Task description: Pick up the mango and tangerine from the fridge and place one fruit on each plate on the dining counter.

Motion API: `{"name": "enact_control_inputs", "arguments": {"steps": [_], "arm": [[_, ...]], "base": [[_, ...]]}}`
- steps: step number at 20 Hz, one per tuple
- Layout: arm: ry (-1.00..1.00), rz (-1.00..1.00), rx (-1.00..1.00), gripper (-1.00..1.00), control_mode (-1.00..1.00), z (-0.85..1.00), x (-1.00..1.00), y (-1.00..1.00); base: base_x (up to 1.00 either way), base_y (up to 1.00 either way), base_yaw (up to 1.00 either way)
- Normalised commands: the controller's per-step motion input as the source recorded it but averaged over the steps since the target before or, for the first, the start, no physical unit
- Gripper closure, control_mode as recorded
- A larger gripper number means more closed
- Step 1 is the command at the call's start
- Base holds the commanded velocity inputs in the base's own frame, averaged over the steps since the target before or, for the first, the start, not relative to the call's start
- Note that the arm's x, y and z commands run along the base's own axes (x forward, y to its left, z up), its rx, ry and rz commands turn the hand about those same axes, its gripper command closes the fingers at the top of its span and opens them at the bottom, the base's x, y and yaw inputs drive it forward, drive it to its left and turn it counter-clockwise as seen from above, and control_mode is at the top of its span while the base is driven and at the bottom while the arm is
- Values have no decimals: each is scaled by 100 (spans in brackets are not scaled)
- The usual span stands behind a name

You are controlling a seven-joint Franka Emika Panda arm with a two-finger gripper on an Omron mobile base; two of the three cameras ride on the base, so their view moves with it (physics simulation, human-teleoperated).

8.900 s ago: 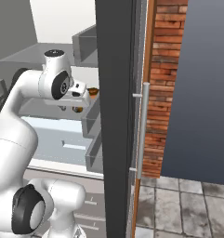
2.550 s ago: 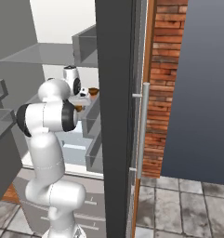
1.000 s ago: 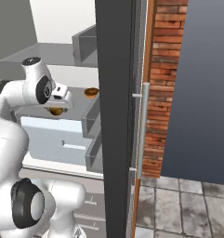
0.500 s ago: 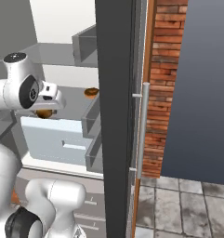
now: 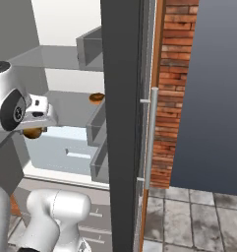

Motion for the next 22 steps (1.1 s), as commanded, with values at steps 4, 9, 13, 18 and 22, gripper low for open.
{"name": "enact_control_inputs", "arguments": {"steps": [4, 9, 13, 18, 22], "arm": [[-5, 6, 0, 100, -100, 2, -80, 0], [-21, 0, -3, 100, -100, 23, -81, -3], [-20, 0, -3, 100, -100, 26, -79, -3], [-12, 0, -1, 100, -100, 11, -68, -1], [-10, 0, 0, 100, -100, 0, -48, 0]], "base": [[0, 0, 0], [0, 0, 0], [0, 0, 0], [0, 0, 0], [0, 0, 0]]}}
